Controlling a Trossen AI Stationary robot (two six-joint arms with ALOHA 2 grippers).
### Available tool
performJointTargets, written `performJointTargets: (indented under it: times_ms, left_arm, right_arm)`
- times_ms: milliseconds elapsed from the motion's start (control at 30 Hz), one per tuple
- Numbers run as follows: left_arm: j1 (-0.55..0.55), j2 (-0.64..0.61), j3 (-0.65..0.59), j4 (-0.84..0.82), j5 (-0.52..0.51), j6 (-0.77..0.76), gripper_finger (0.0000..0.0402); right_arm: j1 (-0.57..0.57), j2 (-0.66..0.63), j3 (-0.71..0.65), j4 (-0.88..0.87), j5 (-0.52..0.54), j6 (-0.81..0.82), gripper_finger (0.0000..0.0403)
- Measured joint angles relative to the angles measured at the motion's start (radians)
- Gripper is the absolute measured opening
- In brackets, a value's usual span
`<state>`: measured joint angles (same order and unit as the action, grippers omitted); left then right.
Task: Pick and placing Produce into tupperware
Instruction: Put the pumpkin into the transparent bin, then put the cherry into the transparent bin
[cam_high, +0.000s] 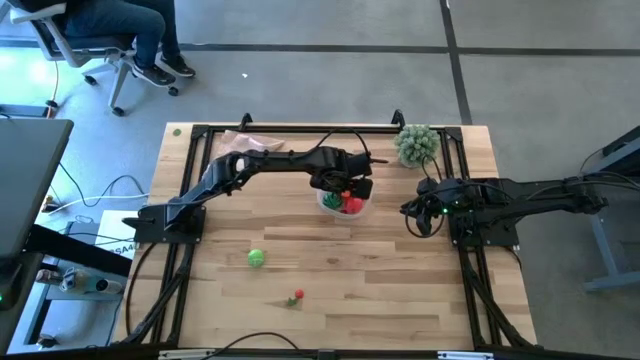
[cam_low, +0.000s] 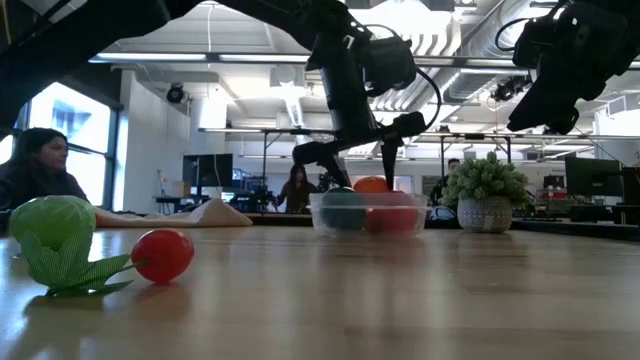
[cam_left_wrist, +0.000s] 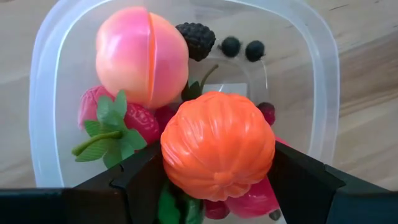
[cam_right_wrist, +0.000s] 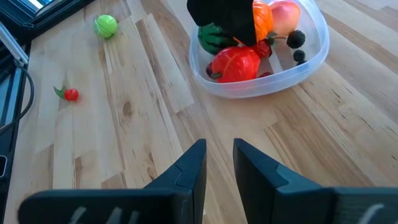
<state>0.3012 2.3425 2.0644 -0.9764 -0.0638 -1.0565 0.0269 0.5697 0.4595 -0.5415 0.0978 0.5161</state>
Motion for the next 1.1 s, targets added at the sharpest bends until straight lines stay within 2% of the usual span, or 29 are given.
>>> performJointTargets:
  times_ms: [433, 733, 900, 1100]
  left_arm:
    - [0.000, -0.001, 0.000, 0.000, 0.011, -0.005, 0.0253]
    - [0.000, -0.002, 0.000, 0.004, 0.011, -0.014, 0.0320]
    - [0.000, -0.003, 0.001, 0.002, 0.018, -0.011, 0.0330]
    - [0.000, -0.011, 0.122, -0.131, 0.018, 0.012, 0.0321]
  right_arm:
    - [0.000, 0.000, 0.000, 0.000, 0.000, 0.000, 0.0071]
    - [0.000, 0.000, 0.000, 0.000, 0.000, 0.000, 0.0071]
    - [0.000, 0.000, 0.000, 0.000, 0.000, 0.000, 0.0071]
    - [0.000, 0.000, 0.000, 0.000, 0.000, 0.000, 0.0071]
